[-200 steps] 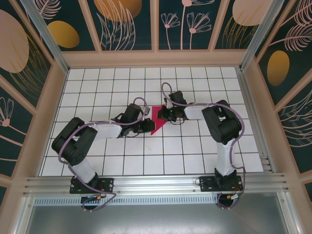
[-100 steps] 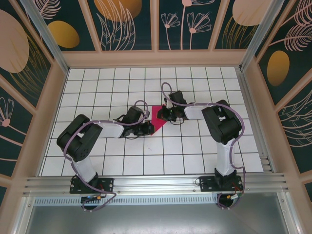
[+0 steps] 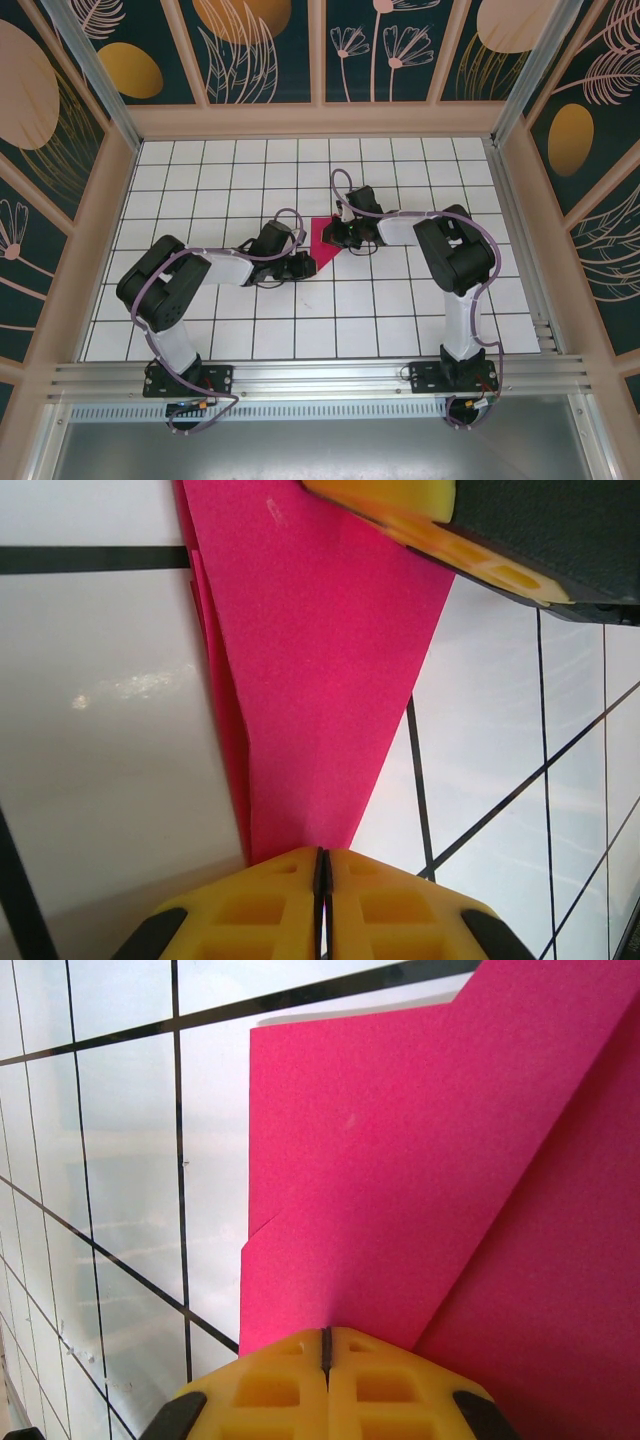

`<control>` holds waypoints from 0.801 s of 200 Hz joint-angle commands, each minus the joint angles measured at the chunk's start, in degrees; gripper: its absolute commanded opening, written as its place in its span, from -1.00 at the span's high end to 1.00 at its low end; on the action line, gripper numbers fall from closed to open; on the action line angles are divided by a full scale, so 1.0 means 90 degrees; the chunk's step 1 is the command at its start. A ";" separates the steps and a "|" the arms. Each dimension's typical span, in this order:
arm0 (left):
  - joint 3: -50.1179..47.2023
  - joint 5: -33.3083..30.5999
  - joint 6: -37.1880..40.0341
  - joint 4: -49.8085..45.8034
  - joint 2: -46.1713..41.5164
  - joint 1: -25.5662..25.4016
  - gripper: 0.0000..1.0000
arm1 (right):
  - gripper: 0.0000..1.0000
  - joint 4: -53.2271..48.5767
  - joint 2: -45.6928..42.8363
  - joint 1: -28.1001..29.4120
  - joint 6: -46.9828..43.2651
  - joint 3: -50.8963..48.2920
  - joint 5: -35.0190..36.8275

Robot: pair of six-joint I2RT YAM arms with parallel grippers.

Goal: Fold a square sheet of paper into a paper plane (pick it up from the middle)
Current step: Fourth fold the wing at the center of the table.

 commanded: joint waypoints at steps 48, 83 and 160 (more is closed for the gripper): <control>0.0269 -0.0095 -0.0178 0.0082 -0.0352 -0.0076 0.62 | 0.99 -0.0604 0.0578 0.0041 -0.0021 -0.0193 0.0627; 0.0382 -0.0165 -0.0141 0.0081 -0.0110 0.0042 0.61 | 0.99 -0.0580 0.0591 0.0041 -0.0030 -0.0201 0.0599; 0.0219 0.0251 -0.0231 0.0312 0.0288 0.0123 0.65 | 0.99 -0.0589 0.0612 0.0041 -0.0040 -0.0194 0.0590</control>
